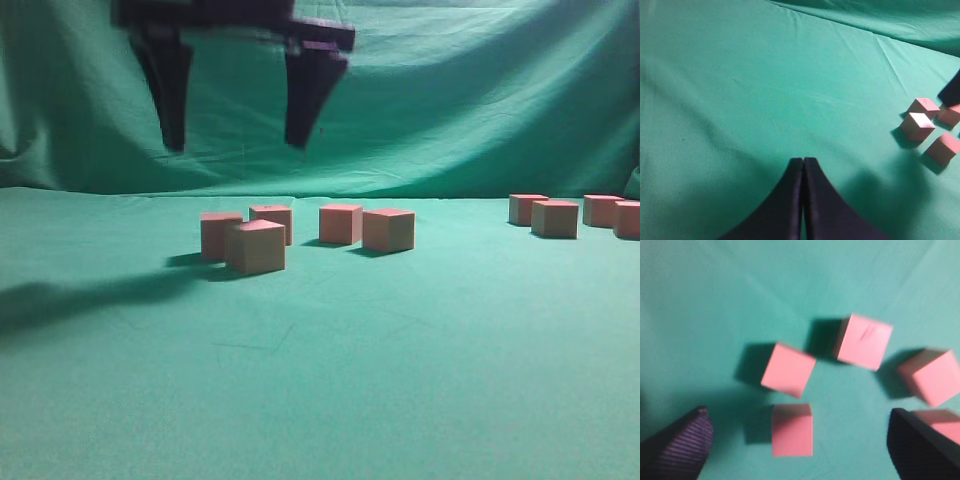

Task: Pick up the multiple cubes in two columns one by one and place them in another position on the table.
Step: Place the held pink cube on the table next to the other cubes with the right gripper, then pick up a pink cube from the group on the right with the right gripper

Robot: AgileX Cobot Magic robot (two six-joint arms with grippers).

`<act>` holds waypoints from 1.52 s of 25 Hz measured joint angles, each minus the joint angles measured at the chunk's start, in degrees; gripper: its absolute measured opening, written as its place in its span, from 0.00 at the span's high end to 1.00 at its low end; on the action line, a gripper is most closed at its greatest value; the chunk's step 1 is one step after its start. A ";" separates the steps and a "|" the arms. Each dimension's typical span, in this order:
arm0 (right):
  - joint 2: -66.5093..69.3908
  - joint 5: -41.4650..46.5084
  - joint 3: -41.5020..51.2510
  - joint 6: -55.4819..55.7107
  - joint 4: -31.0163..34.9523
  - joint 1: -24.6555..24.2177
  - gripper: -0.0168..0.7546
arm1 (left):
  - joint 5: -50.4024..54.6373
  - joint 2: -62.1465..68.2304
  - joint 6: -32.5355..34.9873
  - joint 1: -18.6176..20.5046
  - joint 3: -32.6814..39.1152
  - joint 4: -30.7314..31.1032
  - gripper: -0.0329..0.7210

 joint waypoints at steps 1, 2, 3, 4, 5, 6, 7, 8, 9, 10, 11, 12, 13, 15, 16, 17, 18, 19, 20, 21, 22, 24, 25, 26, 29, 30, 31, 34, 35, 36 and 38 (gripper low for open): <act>-0.86 0.16 -0.88 -0.28 -0.26 0.00 0.14 | 0.00 0.00 0.00 0.00 0.00 0.00 0.96; -1.83 0.29 -1.44 -0.51 -0.69 0.00 0.14 | 0.00 0.00 0.00 0.00 0.00 0.00 0.96; -3.18 0.55 -1.65 -0.83 -1.43 0.00 0.14 | 0.00 0.00 0.00 0.00 0.00 0.00 0.96; -4.73 0.68 -1.64 -1.10 -2.61 0.00 0.14 | 0.00 0.00 0.00 0.00 0.00 0.00 0.96; -6.12 0.83 -1.64 -1.10 -4.13 0.00 0.14 | 0.00 0.00 0.00 0.00 0.00 0.00 0.96; -7.93 0.83 -1.28 -1.10 -6.10 0.00 0.14 | 0.00 0.00 0.00 0.00 0.00 0.00 0.96; -9.95 0.83 -0.36 -0.77 -7.84 -0.26 0.14 | 0.00 0.00 0.00 0.00 0.00 0.00 0.96; -12.05 0.93 0.55 -0.06 -8.99 -0.68 0.14 | 0.00 0.00 0.00 0.00 0.00 0.00 0.96; -13.74 0.96 1.72 0.33 -9.73 -1.50 0.14 | 0.00 0.00 0.00 0.00 0.00 0.00 0.96; -15.78 0.96 3.03 0.63 -9.94 -2.76 0.14 | 0.00 0.00 0.00 0.00 0.00 0.00 0.96; -17.77 0.96 4.32 1.12 -10.07 -4.03 0.14 | 0.00 0.00 0.00 0.00 0.00 0.00 0.96; -19.66 0.96 6.11 1.86 -10.16 -5.79 0.14 | 0.00 0.00 0.00 0.00 0.00 0.00 0.96; -21.14 1.05 8.10 2.32 -10.16 -7.76 0.14 | 0.00 0.00 0.00 0.00 0.00 0.00 0.96; -24.25 1.05 12.30 3.33 -10.30 -11.78 0.14 | 0.00 0.00 0.00 0.00 0.00 0.00 0.96; -25.31 1.09 14.74 3.59 -10.30 -14.15 0.14 | 0.00 0.00 0.00 0.00 0.00 0.00 0.96; -26.42 1.09 17.26 3.89 -10.17 -16.61 0.14 | 0.00 0.00 0.00 0.00 0.00 0.00 0.96; -27.26 1.09 19.36 4.21 -9.81 -19.09 0.14 | 0.00 0.00 0.00 0.00 0.00 0.00 0.96; -27.87 1.09 21.90 4.49 -9.56 -21.11 0.14 | 0.00 0.00 0.00 0.00 0.00 0.00 0.96; -28.07 1.09 24.39 4.62 -9.14 -23.47 0.14 | 0.00 0.00 0.00 0.00 0.00 0.00 0.96; -28.21 1.09 26.78 4.90 -8.68 -25.69 0.14 | 0.00 0.00 0.00 0.00 0.00 0.00 0.96; -28.21 0.99 28.82 5.35 -8.13 -27.43 0.14 | 0.00 0.00 0.00 0.00 0.00 0.00 0.96; -28.21 0.18 33.78 5.75 -6.64 -31.16 0.14 | 0.00 0.00 0.00 0.00 0.00 0.00 0.96; -28.21 -1.20 36.18 5.87 -5.64 -32.82 0.14 | 0.00 0.00 0.00 0.00 0.00 0.00 0.96; -28.21 -2.69 38.04 6.12 -4.94 -34.09 0.14 | 0.00 0.00 0.00 0.00 0.00 0.00 0.96; -28.21 -8.74 43.41 7.90 -3.32 -37.86 0.14 | 0.00 0.00 0.00 0.00 0.00 0.00 0.96; -28.21 -10.92 44.82 8.71 -3.19 -39.06 0.14 | 0.00 0.00 0.00 0.00 0.00 0.00 0.96; -28.21 -12.87 45.82 9.15 -3.09 -40.11 0.14 | 0.00 0.00 0.00 0.00 0.00 0.00 0.96; -27.61 -17.19 46.48 10.46 -3.09 -41.79 0.22 | 0.00 0.00 0.00 0.00 0.00 0.00 0.96; -27.30 -18.70 46.48 10.46 -3.09 -41.89 0.22 | 0.00 0.00 0.00 0.00 0.00 0.00 0.96; -26.71 -19.79 46.48 10.46 -3.09 -41.89 0.22 | 0.00 0.00 0.00 0.00 0.00 0.00 0.96; -25.42 -22.03 46.48 10.46 -2.85 -41.89 0.22 | 0.00 0.00 0.00 0.00 0.00 0.00 0.96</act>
